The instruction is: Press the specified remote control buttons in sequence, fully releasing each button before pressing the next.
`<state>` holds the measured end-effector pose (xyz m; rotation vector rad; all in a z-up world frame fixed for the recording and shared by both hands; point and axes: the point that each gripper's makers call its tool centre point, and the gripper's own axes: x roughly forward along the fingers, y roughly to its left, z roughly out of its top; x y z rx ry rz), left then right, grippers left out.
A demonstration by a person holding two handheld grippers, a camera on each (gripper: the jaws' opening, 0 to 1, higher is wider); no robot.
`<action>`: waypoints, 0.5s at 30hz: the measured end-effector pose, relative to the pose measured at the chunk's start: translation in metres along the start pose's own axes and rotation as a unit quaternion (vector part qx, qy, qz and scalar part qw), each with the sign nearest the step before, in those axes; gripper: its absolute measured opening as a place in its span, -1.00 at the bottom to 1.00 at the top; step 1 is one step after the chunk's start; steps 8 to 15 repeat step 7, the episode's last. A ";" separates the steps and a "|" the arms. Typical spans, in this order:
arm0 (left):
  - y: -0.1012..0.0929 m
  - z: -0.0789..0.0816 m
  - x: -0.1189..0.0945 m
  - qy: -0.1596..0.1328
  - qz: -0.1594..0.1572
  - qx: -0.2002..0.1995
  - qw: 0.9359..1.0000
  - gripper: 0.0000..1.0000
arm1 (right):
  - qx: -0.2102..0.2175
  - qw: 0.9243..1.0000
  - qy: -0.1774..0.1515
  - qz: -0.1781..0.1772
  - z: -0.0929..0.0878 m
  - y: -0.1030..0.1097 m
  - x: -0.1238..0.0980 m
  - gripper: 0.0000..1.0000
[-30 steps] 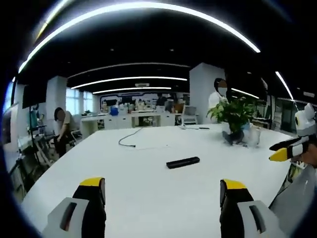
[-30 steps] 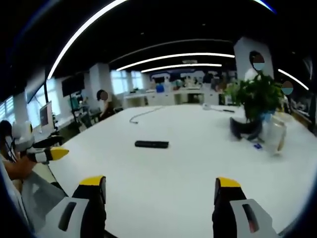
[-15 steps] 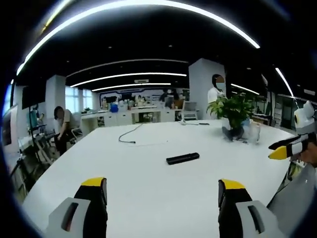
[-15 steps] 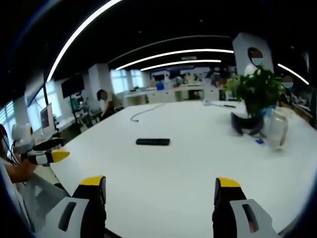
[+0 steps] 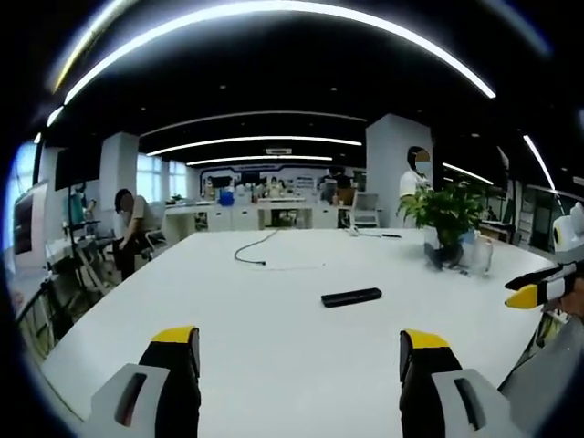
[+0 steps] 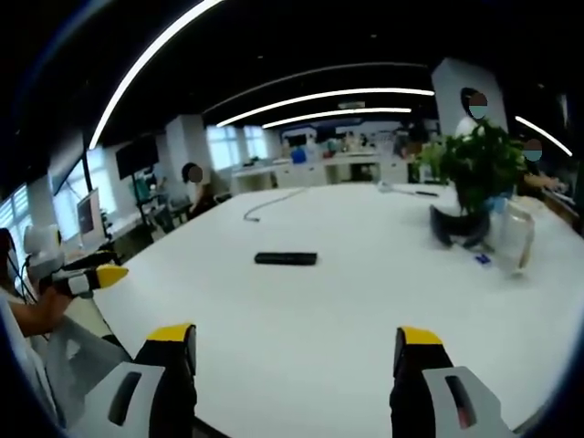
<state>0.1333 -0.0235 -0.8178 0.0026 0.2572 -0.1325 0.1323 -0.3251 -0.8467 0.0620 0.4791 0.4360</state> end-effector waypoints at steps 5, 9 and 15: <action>0.004 -0.002 0.000 0.005 0.005 -0.008 1.000 0.83 | 0.002 1.000 -0.001 -0.001 0.000 0.000 0.000 0.77; 0.004 -0.002 0.000 0.004 0.006 -0.009 1.000 0.84 | 0.002 1.000 -0.003 -0.002 0.001 -0.001 -0.001 0.77; 0.004 -0.002 0.000 0.004 0.006 -0.009 1.000 0.84 | 0.002 1.000 -0.003 -0.002 0.001 -0.001 -0.001 0.77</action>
